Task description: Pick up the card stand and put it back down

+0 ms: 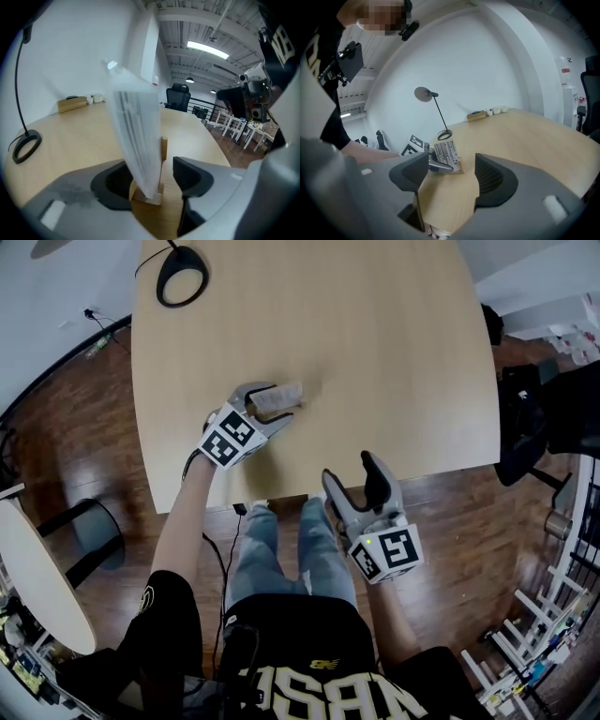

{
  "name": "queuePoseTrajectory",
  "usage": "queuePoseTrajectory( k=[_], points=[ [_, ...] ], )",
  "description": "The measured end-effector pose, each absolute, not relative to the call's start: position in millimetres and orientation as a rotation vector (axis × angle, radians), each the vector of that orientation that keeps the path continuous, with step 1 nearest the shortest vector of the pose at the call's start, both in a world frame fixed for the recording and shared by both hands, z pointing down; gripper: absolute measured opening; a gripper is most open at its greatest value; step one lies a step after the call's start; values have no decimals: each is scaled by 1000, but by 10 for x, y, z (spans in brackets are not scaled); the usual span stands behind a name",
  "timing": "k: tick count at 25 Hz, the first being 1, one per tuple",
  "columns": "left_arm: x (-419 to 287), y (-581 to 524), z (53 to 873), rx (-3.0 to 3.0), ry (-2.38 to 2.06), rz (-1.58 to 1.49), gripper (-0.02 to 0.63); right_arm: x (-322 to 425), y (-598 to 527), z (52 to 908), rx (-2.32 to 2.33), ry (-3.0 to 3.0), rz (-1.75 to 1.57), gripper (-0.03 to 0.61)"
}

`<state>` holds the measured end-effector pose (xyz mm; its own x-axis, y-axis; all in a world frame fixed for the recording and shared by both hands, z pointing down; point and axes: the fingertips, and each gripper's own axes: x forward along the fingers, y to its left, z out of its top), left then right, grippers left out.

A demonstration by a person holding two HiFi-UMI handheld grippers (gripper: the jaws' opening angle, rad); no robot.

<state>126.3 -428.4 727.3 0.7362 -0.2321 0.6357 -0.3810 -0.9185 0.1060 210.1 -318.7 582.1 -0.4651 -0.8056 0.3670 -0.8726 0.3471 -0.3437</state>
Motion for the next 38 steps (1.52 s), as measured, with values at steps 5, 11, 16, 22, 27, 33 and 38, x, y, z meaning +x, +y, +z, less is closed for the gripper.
queuePoseTrajectory(
  k=[5, 11, 16, 22, 27, 33, 38],
  points=[
    [1276, -4275, 7463, 2713, -447, 1117, 109, 2022, -3127, 5592, 1529, -2509, 716, 307],
    [1347, -4022, 7217, 2676, -450, 1087, 100, 1949, -3104, 5303, 1531, -2561, 654, 307],
    [1310, -3767, 6505, 2667, -544, 975, 100, 1860, -3156, 4906, 1537, -2638, 560, 307],
    [1006, -3629, 5256, 2753, -830, 807, 101, 1778, -3107, 4311, 1564, -2730, 424, 307],
    [576, -3685, 4249, 2783, -1192, 595, 101, 1806, -3309, 3915, 1628, -2765, 284, 307],
    [-127, -3576, 3385, 2718, -1703, 212, 100, 1705, -3446, 3564, 1696, -2781, 214, 304],
    [-511, -3423, 3254, 2575, -1912, 71, 101, 1580, -3507, 3508, 1690, -2740, 182, 304]
  ],
)
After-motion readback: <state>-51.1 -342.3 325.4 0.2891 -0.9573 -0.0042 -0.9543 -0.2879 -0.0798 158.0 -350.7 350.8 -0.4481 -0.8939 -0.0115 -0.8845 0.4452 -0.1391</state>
